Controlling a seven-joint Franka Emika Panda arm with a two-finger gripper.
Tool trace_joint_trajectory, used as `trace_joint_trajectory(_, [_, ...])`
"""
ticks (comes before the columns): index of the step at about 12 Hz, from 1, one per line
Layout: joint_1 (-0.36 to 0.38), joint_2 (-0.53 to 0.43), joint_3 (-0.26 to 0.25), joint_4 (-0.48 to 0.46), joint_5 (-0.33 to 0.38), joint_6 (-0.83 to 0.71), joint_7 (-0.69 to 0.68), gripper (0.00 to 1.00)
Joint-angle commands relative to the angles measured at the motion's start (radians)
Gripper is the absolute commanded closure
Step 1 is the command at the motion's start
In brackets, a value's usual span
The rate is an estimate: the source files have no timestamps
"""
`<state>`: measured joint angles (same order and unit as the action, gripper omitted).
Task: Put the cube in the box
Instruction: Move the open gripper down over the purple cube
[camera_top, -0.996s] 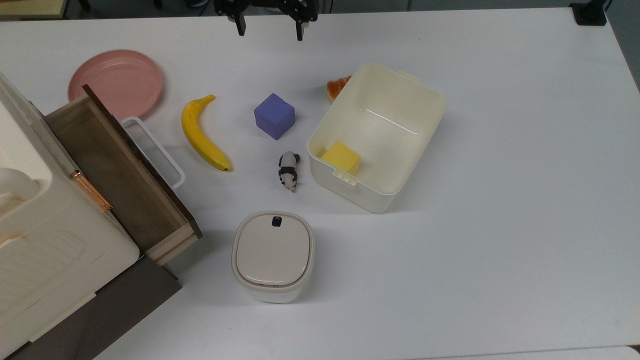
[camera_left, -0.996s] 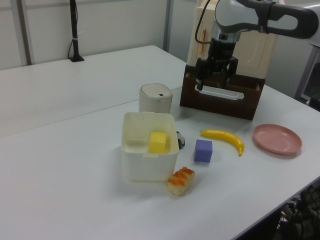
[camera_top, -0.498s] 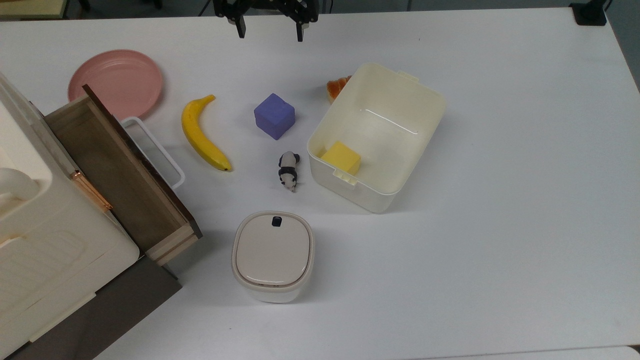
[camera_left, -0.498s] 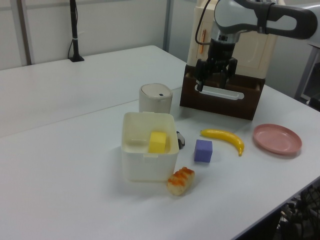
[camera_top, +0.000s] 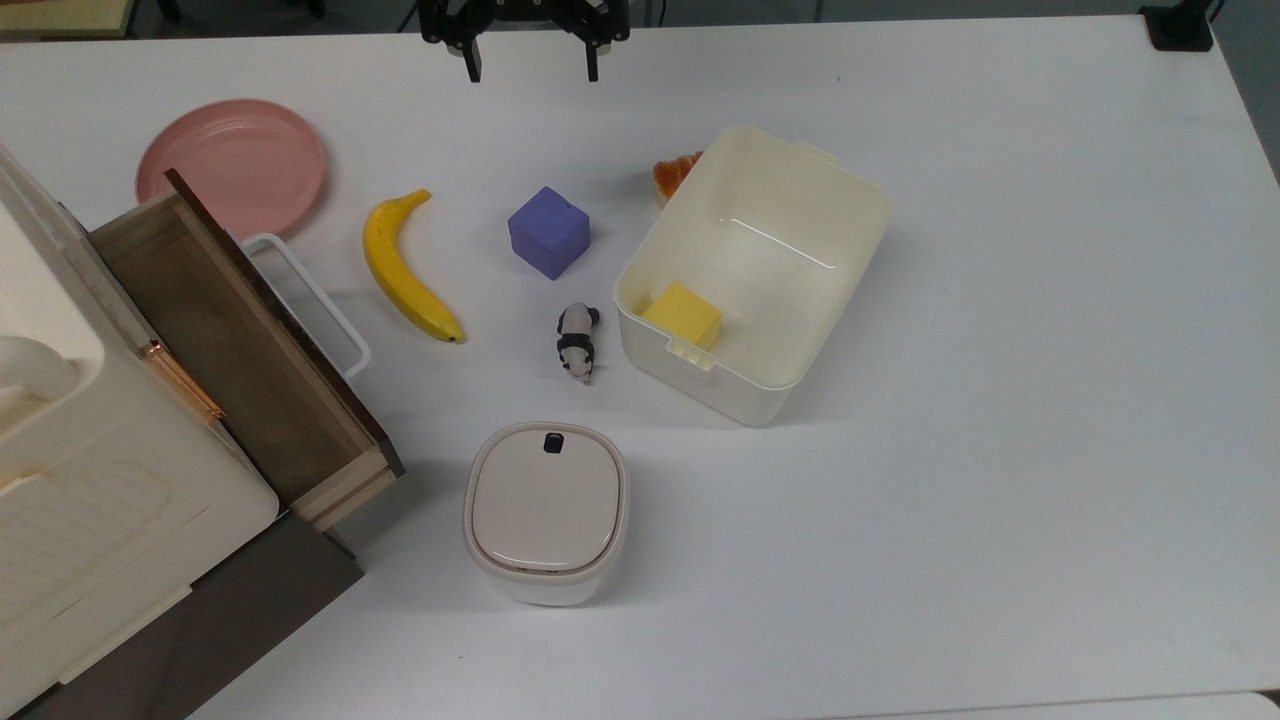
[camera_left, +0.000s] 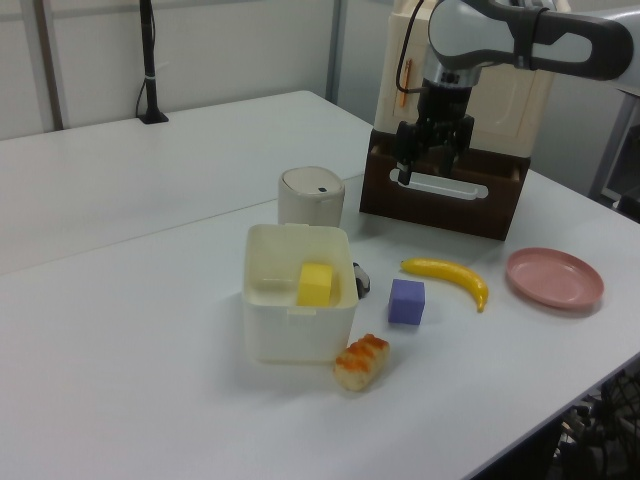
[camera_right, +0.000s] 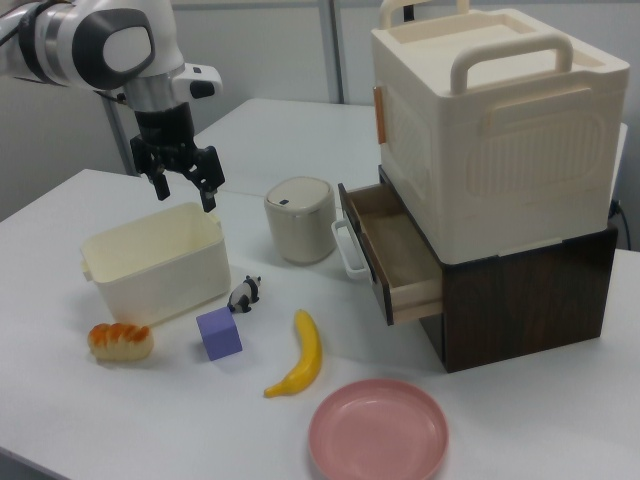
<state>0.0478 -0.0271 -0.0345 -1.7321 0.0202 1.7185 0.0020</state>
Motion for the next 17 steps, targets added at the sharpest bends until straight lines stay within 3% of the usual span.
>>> trace_joint_trajectory(1, [0.024,-0.005,-0.018,-0.027,-0.002,0.015,-0.104,0.0])
trace_joint_trajectory(3, [0.015,-0.01,-0.019,-0.033,0.009,0.018,-0.088,0.0])
trace_joint_trajectory(7, [0.004,-0.025,-0.019,-0.111,0.009,0.032,0.152,0.0])
trace_joint_trajectory(10, [-0.035,-0.021,-0.016,-0.217,0.01,0.202,0.301,0.0])
trace_joint_trajectory(14, [-0.043,-0.005,-0.013,-0.345,0.01,0.36,0.372,0.0])
trace_joint_trajectory(17, [-0.032,0.038,-0.013,-0.362,0.009,0.394,0.388,0.0])
